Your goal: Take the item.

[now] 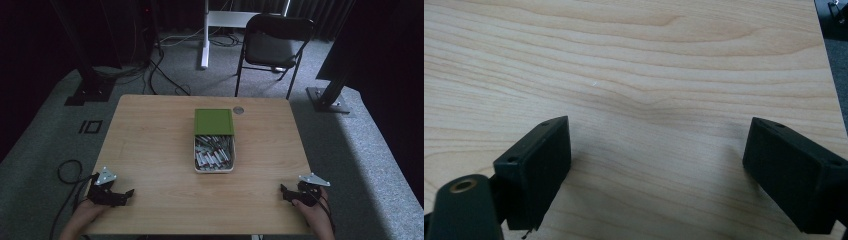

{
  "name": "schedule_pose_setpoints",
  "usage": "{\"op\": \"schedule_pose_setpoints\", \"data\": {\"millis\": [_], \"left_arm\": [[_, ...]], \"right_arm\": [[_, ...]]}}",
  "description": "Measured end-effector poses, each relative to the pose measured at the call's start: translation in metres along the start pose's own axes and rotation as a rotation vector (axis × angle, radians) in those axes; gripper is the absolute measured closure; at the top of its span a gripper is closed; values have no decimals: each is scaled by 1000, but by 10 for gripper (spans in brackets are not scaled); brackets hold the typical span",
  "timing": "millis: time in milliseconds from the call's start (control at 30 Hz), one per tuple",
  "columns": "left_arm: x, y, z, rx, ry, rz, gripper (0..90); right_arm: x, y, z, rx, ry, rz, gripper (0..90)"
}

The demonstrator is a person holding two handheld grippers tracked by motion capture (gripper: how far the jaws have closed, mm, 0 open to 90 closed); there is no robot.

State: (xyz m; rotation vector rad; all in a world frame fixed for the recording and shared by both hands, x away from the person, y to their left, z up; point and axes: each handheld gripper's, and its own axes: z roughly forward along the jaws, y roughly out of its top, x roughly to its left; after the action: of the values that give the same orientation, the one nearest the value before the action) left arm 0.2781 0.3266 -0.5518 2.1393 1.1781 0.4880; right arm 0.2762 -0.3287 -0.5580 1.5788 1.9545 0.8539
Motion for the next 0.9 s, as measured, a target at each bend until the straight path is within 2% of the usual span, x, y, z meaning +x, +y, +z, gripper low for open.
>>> {"op": "schedule_pose_setpoints", "data": {"millis": [100, 533, 900], "left_arm": [[1, -1, 0, -1, -13, 13, 13], [0, -1, 0, -1, -12, 13, 14], [0, -1, 0, -1, -12, 12, 14]], "right_arm": [[0, 0, 0, 0, 0, 0, 120], [1, 0, 0, -2, -5, 4, 121], [8, 1, 0, -3, -19, 10, 146]]}}
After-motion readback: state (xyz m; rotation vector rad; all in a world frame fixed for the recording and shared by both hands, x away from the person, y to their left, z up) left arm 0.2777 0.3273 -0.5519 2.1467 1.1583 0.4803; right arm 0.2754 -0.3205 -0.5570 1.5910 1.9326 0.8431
